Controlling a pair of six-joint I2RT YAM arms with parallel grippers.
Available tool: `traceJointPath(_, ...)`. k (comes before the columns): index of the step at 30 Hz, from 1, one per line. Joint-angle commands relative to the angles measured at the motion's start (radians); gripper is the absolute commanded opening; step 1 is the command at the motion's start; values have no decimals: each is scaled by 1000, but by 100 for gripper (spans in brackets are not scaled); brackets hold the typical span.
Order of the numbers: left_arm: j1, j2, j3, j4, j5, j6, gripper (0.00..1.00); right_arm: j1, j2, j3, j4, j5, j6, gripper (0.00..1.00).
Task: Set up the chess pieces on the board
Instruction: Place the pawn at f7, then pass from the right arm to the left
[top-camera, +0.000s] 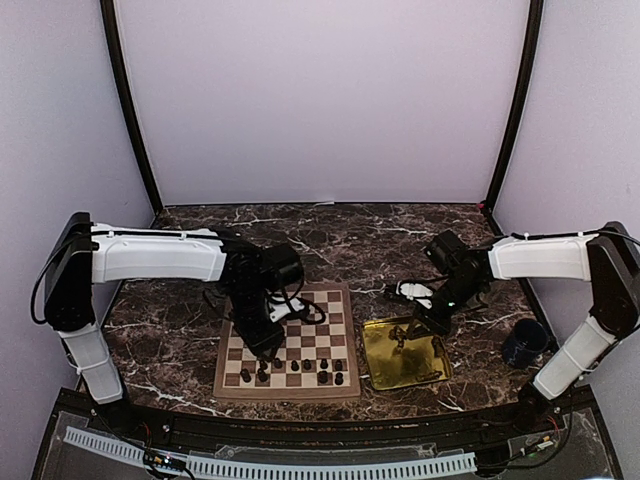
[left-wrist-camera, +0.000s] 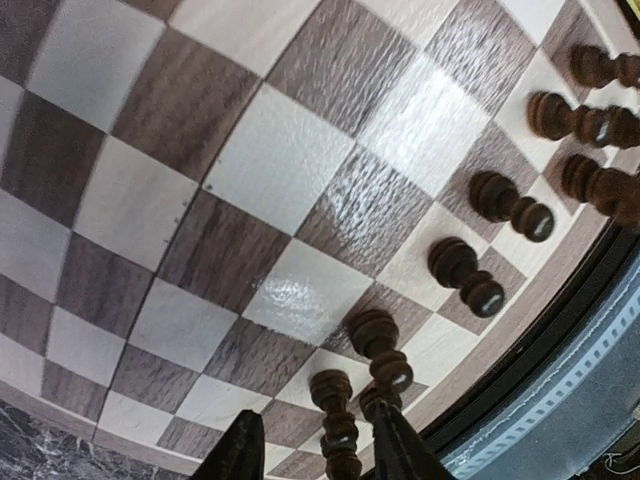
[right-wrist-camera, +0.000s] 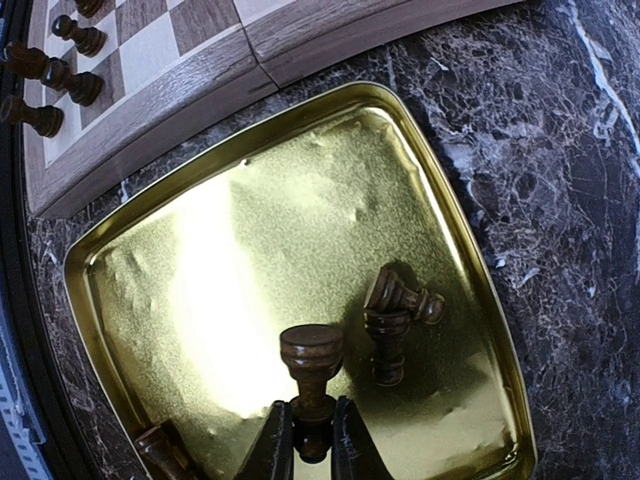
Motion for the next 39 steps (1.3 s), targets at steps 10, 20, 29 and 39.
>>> traceJointPath(10,-6,-152,90,534,34,-97,44,-55,-71,132,-164,-182,-22,12)
traceJointPath(20,-9,-154,-304,1607,166,-253,45,-151,-119,293,-306,-413,-20,12)
traceJointPath(29,-39,53,-230,1852,329,-306,47,-159,-97,381,-348,-479,3,12)
traceJointPath(39,-49,195,-93,1884,427,-277,46,-159,-101,378,-368,-508,-11,13)
